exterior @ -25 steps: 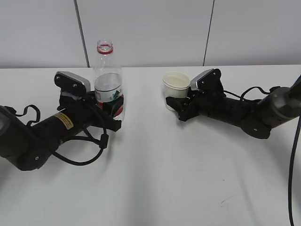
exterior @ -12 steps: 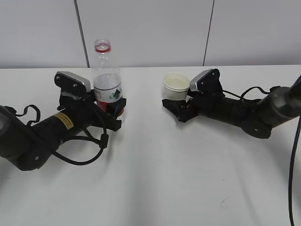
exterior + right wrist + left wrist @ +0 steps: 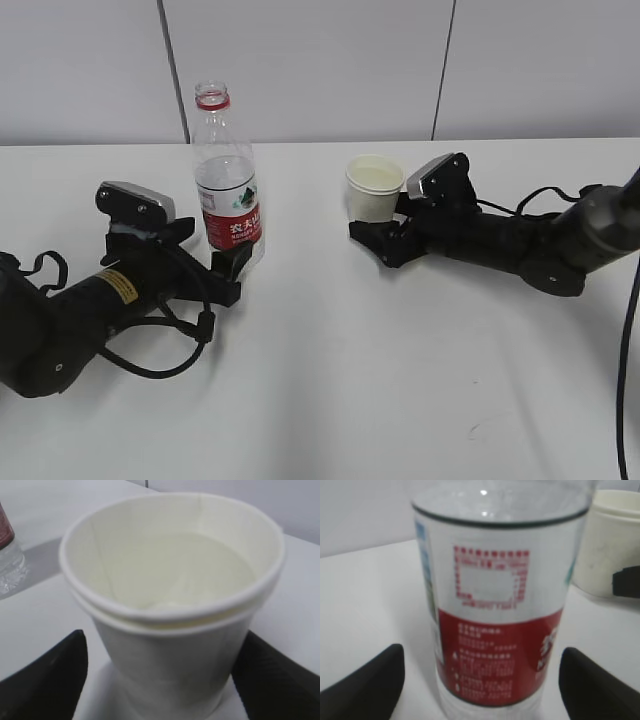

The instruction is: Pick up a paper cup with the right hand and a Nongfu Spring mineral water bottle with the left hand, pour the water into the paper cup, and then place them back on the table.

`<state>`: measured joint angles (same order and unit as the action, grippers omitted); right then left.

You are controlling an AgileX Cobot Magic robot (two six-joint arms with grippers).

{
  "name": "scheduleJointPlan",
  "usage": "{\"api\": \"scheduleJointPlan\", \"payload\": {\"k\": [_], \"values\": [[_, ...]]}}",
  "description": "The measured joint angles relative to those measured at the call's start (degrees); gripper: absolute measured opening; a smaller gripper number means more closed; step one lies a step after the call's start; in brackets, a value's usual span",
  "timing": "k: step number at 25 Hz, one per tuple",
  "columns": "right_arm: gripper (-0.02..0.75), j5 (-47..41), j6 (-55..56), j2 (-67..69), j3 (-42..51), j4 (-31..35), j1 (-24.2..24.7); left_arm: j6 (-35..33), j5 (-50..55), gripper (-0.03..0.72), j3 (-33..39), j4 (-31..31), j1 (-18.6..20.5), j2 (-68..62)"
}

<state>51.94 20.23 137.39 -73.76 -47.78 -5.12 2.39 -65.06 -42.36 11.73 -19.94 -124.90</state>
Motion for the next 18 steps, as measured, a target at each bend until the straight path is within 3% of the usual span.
{"api": "scheduleJointPlan", "payload": {"k": [8, 18], "values": [[0.651, -0.12, 0.26, -4.28, 5.06, -1.04, 1.63, -1.74, 0.0, 0.578, 5.2, -3.53, 0.0, 1.73], [0.617, -2.75, 3.49, -5.43, 6.21, -1.25, 5.69, -7.26, -0.16, 0.578, 9.64, -14.34, 0.0, 6.7]]}}
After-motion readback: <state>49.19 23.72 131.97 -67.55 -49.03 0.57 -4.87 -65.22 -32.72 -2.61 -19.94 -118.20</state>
